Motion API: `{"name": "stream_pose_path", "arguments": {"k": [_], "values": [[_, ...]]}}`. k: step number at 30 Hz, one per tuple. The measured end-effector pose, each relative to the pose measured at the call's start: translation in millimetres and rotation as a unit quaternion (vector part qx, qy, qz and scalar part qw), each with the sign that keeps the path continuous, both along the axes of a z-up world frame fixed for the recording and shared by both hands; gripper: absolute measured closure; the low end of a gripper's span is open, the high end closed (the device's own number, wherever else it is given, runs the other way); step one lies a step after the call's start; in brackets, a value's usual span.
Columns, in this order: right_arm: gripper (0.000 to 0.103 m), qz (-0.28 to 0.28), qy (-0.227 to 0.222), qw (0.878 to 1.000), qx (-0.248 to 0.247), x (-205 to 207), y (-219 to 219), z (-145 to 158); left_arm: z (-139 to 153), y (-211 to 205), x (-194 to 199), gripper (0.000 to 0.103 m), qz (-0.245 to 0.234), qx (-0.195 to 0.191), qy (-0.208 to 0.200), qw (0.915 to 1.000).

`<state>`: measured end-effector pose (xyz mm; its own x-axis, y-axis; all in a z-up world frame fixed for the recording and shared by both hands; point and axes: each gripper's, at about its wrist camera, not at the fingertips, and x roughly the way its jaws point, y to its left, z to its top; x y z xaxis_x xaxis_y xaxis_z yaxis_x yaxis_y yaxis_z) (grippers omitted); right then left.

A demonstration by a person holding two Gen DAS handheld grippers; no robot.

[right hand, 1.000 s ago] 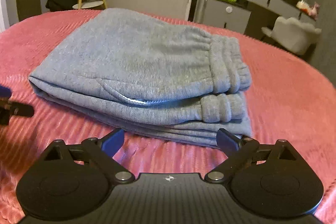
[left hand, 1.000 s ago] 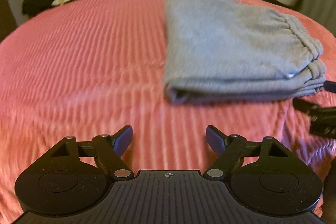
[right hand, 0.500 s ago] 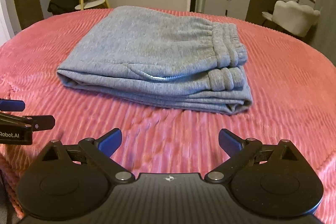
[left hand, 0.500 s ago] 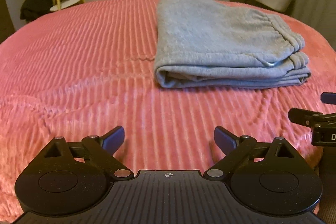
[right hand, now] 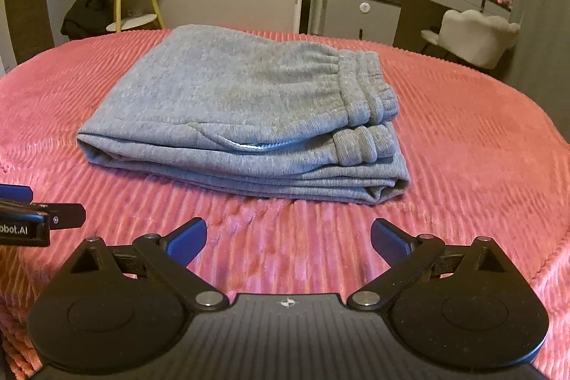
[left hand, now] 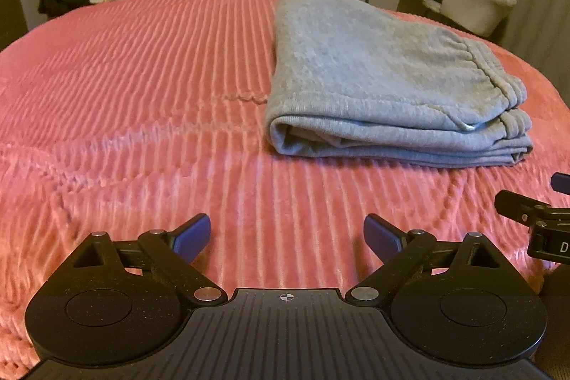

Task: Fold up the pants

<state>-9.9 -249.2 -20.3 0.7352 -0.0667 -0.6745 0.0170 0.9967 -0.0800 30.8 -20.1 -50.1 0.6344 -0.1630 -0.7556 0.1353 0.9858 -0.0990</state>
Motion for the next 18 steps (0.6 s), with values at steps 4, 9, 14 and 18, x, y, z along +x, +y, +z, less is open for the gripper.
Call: {"name": "stream_pose_path", "arguments": {"k": [4, 9, 14, 18], "values": [[0.004, 0.002, -0.002, 1.000, -0.003, 1.3, 1.5, -0.3, -1.4, -1.8, 0.4, 0.007, -0.003, 0.002, 0.003, 1.0000], [0.004, -0.002, -0.001, 1.000, 0.002, 2.7, -0.3, -1.1, -2.6, -3.2, 0.9, 0.007, -0.007, 0.009, 0.001, 0.9999], [0.004, -0.005, -0.001, 1.000, 0.004, 3.2, -1.1, -2.0, -4.0, -2.7, 0.7, 0.007, -0.003, 0.016, 0.000, 0.9999], [0.004, -0.006, -0.001, 1.000, 0.003, 4.0, -0.4, -2.7, -3.9, -0.9, 0.3, 0.007, -0.001, 0.012, 0.001, 0.9999]]}}
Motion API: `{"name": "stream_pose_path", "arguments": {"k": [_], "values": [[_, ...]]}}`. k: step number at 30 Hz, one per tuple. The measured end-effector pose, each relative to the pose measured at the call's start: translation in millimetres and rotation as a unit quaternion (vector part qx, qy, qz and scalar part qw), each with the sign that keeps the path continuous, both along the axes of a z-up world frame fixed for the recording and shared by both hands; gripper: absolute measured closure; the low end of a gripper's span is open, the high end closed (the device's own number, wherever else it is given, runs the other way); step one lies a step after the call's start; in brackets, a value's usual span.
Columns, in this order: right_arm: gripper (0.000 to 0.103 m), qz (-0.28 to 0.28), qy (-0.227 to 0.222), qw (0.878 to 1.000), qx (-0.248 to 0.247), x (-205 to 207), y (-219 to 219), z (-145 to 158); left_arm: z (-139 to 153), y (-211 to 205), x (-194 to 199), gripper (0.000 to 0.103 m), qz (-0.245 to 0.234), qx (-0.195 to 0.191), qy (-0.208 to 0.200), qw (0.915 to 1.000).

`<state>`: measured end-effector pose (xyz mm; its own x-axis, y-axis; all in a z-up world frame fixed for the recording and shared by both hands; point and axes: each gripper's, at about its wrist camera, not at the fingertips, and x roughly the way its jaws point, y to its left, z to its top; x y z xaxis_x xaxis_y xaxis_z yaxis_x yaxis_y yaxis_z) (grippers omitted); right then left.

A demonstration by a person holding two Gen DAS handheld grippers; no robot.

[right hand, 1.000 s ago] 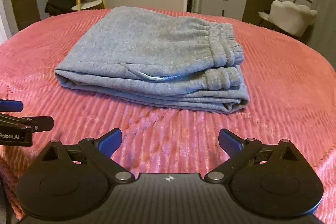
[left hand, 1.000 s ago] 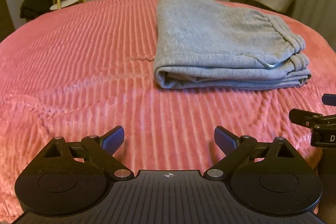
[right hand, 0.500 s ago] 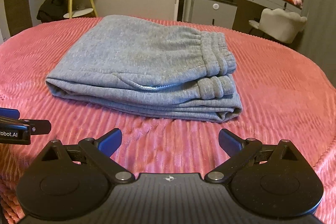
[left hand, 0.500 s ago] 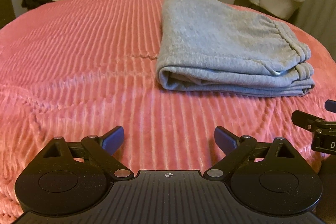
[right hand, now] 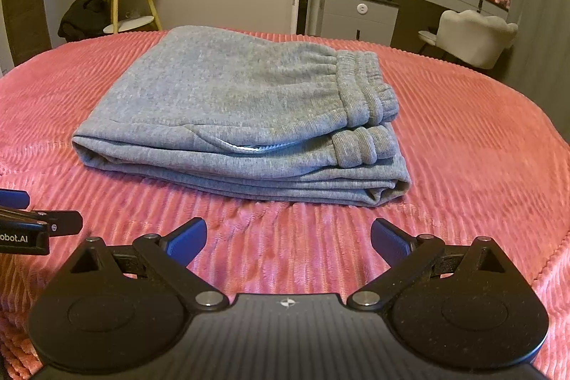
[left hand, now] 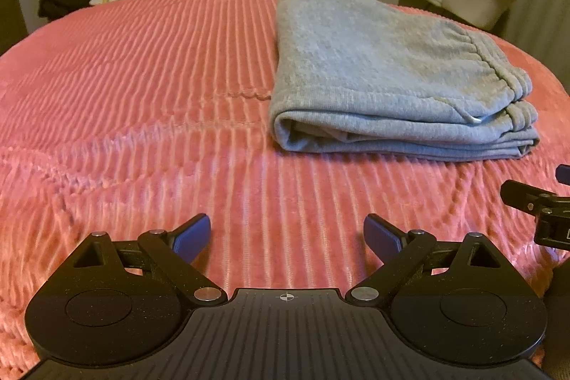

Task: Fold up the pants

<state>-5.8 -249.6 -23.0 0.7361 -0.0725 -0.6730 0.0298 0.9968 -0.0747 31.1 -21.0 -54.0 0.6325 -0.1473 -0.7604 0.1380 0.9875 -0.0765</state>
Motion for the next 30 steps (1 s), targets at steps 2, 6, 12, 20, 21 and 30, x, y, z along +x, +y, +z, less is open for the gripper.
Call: {"name": "stream_pose_path", "arguments": {"k": [2, 6, 12, 20, 21, 30], "values": [[0.004, 0.000, 0.000, 1.000, 0.000, 0.0, 0.1, 0.0, -0.1, 0.3, -0.1, 0.007, 0.000, 0.001, 0.000, 1.0000], [0.004, -0.001, 0.001, 1.000, 0.001, 0.5, -0.3, -1.0, 0.2, -0.1, -0.2, 0.007, -0.003, 0.002, 0.000, 1.0000], [0.004, -0.002, 0.002, 1.000, 0.001, 0.8, -1.1, -1.8, -0.4, -0.9, 0.3, 0.007, -0.005, 0.005, 0.001, 1.0000], [0.004, -0.002, 0.005, 1.000, 0.002, 2.1, -2.1, -2.4, -0.3, 3.2, 0.7, 0.006, -0.002, -0.016, 0.003, 0.9999], [0.004, -0.002, 0.005, 1.000, 0.002, 2.2, -2.1, -2.4, -0.5, 3.3, 0.9, 0.006, 0.000, -0.015, 0.003, 0.9999], [0.004, -0.002, 0.004, 1.000, 0.002, 2.0, -2.2, -2.3, -0.7, 0.1, -0.3, 0.006, -0.003, -0.008, 0.004, 1.0000]]}}
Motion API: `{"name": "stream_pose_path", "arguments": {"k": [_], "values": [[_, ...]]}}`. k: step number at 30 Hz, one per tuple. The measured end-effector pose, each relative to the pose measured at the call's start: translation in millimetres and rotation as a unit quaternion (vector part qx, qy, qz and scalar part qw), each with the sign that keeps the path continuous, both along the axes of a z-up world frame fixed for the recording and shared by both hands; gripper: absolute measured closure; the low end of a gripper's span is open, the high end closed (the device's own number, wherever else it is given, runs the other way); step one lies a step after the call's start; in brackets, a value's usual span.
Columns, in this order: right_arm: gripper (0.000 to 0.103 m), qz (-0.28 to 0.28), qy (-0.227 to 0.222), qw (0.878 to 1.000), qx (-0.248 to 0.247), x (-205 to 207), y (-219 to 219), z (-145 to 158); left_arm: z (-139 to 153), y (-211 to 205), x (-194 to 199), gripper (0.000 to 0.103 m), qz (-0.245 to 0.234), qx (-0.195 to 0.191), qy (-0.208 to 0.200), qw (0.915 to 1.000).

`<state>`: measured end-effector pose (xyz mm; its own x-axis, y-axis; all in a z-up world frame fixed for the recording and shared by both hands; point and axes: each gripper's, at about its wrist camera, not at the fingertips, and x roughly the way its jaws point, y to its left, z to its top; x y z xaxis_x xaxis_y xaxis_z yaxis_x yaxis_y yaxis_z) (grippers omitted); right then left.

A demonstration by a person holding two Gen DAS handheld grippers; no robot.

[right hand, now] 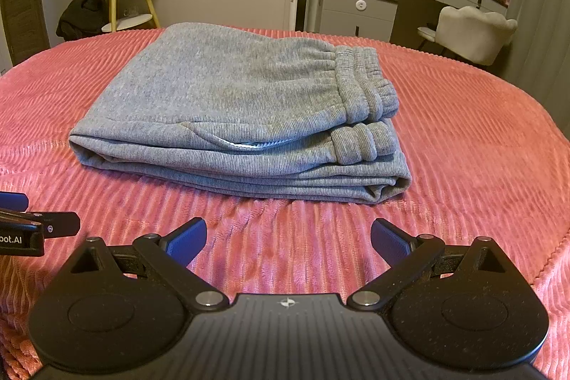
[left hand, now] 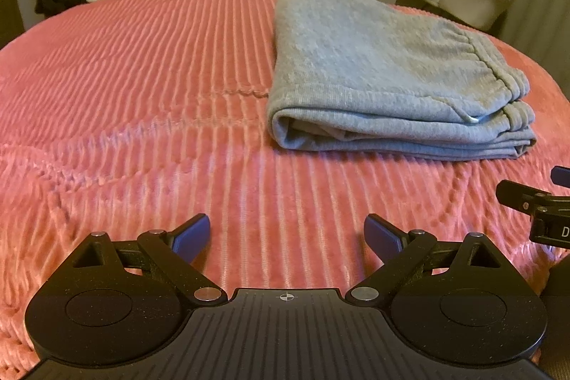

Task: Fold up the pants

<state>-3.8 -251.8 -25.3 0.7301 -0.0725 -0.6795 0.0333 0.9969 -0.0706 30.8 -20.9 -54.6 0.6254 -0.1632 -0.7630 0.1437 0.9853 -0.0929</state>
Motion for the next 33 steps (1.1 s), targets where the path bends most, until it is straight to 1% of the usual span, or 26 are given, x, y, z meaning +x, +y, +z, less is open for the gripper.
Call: {"name": "stream_pose_path", "arguments": {"k": [11, 17, 25, 33], "values": [[0.004, 0.000, 0.000, 1.000, 0.000, 0.2, -0.4, 0.0, -0.7, -2.1, -0.4, 0.006, -0.004, 0.000, 0.001, 1.0000], [0.004, 0.000, 0.000, 1.000, 0.000, 0.3, -0.2, 0.0, -1.2, -2.1, -0.8, 0.006, 0.001, -0.002, 0.002, 1.0000], [0.004, 0.000, 0.000, 1.000, 0.001, 0.4, -0.6, 0.2, -1.3, -5.1, -0.8, 0.006, 0.002, 0.010, 0.002, 0.9999], [0.004, 0.000, 0.000, 1.000, 0.000, 0.7, -0.6, -0.1, -1.2, -4.5, -0.3, 0.006, 0.001, 0.011, 0.002, 0.9999]]}}
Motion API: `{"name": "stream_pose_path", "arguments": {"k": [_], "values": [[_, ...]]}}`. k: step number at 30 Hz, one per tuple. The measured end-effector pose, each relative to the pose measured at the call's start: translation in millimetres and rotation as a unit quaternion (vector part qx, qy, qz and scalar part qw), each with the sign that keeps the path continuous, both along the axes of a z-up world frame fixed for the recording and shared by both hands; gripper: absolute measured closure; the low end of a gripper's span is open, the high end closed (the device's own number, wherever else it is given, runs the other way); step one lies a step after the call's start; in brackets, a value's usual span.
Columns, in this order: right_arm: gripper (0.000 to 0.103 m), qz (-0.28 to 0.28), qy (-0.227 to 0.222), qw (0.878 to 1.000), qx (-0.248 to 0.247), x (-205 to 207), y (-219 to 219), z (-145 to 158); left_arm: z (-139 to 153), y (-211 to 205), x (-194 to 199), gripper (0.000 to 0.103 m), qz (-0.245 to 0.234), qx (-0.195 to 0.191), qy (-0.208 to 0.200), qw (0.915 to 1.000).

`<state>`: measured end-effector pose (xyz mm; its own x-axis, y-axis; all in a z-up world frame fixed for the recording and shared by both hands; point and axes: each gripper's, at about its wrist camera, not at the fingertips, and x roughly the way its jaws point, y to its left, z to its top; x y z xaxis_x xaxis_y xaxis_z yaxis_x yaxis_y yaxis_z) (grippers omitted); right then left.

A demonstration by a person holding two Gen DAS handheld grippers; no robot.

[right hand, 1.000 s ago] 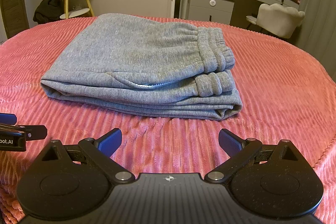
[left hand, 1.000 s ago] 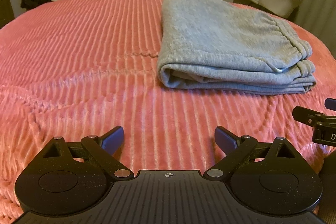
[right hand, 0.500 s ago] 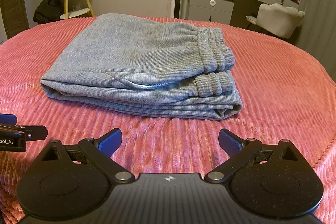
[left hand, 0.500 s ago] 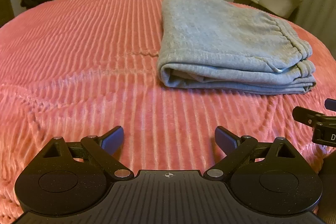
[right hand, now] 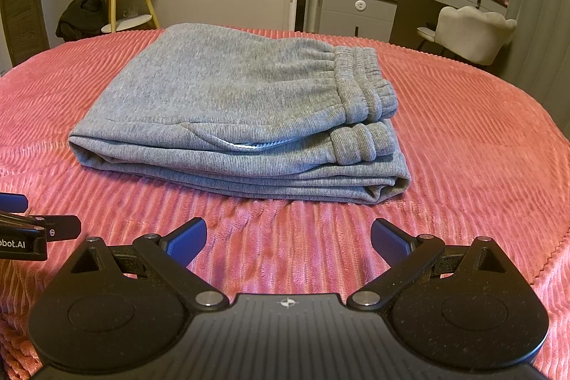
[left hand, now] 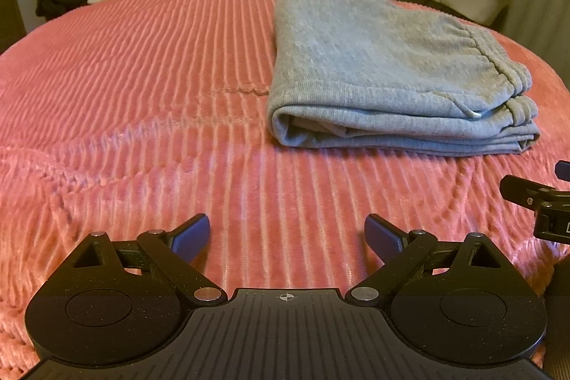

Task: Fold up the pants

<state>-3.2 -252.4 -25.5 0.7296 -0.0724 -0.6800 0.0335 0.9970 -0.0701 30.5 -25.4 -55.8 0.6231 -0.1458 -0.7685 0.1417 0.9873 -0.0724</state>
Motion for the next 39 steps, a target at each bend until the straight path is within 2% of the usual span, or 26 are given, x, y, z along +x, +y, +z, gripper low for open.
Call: {"name": "stream_pose_path", "arguments": {"k": [39], "values": [[0.004, 0.000, 0.000, 1.000, 0.000, -0.1, 0.4, -0.2, 2.7, 0.6, -1.0, 0.006, -0.006, -0.004, -0.003, 1.0000]]}}
